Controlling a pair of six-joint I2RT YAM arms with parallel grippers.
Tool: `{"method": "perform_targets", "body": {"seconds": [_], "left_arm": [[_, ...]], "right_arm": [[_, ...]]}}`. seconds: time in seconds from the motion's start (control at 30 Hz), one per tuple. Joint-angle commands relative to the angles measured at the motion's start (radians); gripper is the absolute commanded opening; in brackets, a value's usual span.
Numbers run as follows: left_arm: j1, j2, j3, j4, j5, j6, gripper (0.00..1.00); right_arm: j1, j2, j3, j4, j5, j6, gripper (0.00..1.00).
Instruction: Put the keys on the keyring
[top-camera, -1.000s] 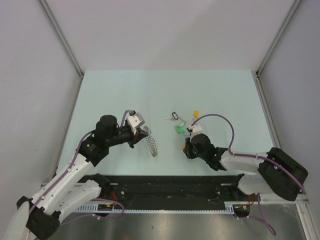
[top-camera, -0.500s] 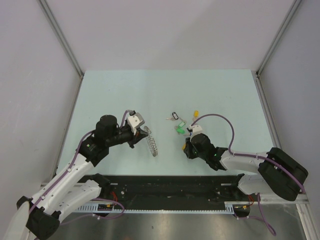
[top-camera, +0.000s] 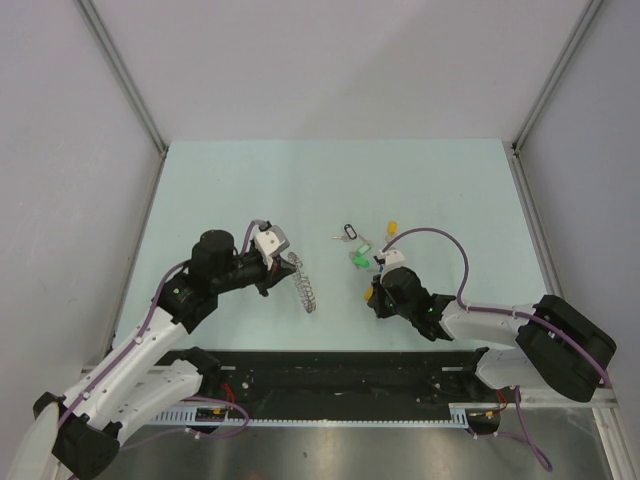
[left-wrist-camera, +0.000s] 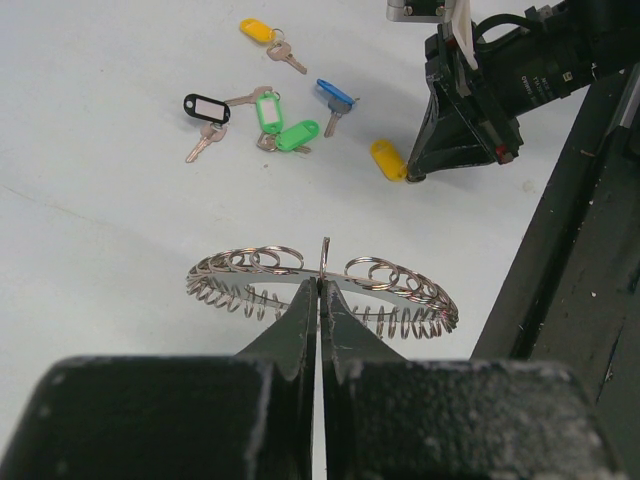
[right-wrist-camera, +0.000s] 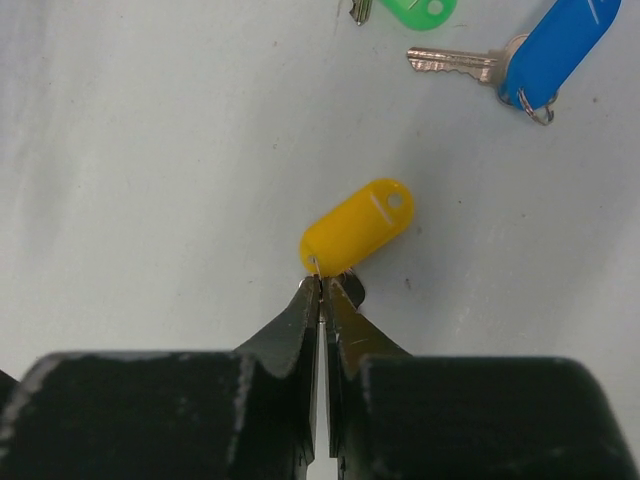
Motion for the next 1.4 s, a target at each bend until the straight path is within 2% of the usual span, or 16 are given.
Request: {"method": "perform_targets", "body": {"seconds": [0.0,0.2,0.43,0.67,0.93,1.13,1.27,1.37], "left_arm": [[-0.005,-0.010,0.000,0.056,0.030,-0.006,0.00],[-0.005,-0.008,0.002,0.054,0.029,-0.006,0.00],[-0.005,-0.001,0.007,0.050,0.047,-0.003,0.00],[-0.005,-0.011,0.004,0.048,0.024,0.007,0.00],[-0.007,-0.017,0.004,0.045,0.000,0.011,0.00],[-0.005,-0.019,0.004,0.045,-0.011,0.010,0.00],[-0.005,-0.024,0.003,0.047,-0.025,0.011,0.00],[-0.005,-0.025,0.002,0.045,-0.031,0.011,0.00]], "right_arm": [[0.001,-0.014,0.029,0.004,0.001,0.004,0.02],[0.001,-0.060,0.062,-0.043,-0.026,-0.044,0.00],[-0.019,-0.114,0.144,-0.222,-0.121,-0.153,0.00],[-0.051,-0.007,0.304,-0.468,-0.197,-0.237,0.00],[-0.059,0.127,0.452,-0.674,-0.185,-0.334,0.00],[-0.060,0.202,0.529,-0.688,-0.168,-0.374,0.00],[-0.106,0.185,0.581,-0.684,-0.129,-0.407,0.00],[-0.127,0.170,0.627,-0.752,-0.091,-0.441,0.00]]}}
